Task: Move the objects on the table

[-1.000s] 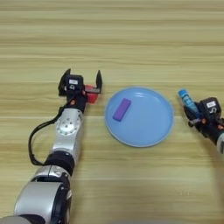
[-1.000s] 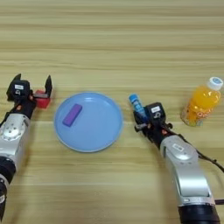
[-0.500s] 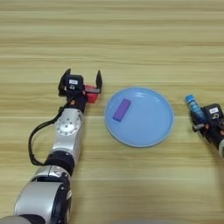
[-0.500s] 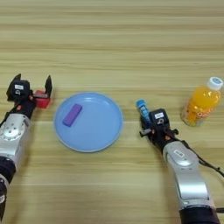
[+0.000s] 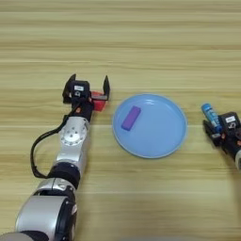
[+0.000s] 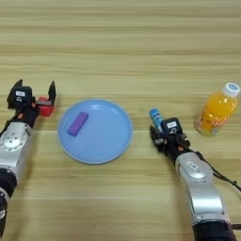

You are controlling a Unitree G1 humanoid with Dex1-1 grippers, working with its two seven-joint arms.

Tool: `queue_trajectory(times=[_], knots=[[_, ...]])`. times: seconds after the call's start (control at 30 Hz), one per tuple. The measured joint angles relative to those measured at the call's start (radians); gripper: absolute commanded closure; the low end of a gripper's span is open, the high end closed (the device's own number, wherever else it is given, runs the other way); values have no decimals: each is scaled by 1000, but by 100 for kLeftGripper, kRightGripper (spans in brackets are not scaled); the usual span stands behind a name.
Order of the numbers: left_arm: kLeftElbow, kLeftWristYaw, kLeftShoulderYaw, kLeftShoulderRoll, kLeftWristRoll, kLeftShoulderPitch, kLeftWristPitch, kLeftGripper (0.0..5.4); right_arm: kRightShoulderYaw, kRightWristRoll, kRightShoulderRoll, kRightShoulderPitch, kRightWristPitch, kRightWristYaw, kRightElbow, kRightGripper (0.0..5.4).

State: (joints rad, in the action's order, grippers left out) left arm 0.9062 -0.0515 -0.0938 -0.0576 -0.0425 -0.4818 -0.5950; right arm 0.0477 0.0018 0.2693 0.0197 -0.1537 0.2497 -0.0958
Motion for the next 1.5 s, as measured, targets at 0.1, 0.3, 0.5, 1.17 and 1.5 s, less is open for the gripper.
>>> queue_trajectory(times=[0.1,0.3,0.5,1.17,1.5], knots=[[0,0,0,0,0,0,0,0,0,0,0,0,0,-3,1,199],[0,0,0,0,0,0,0,0,0,0,0,0,8,-4,1,129],[0,0,0,0,0,0,0,0,1,1,0,0,10,-3,1,75],[8,0,0,0,0,0,0,0,22,10,-5,8,14,-25,1,2],[8,-10,2,1,0,0,0,0,34,14,-14,66,75,-67,6,2]])
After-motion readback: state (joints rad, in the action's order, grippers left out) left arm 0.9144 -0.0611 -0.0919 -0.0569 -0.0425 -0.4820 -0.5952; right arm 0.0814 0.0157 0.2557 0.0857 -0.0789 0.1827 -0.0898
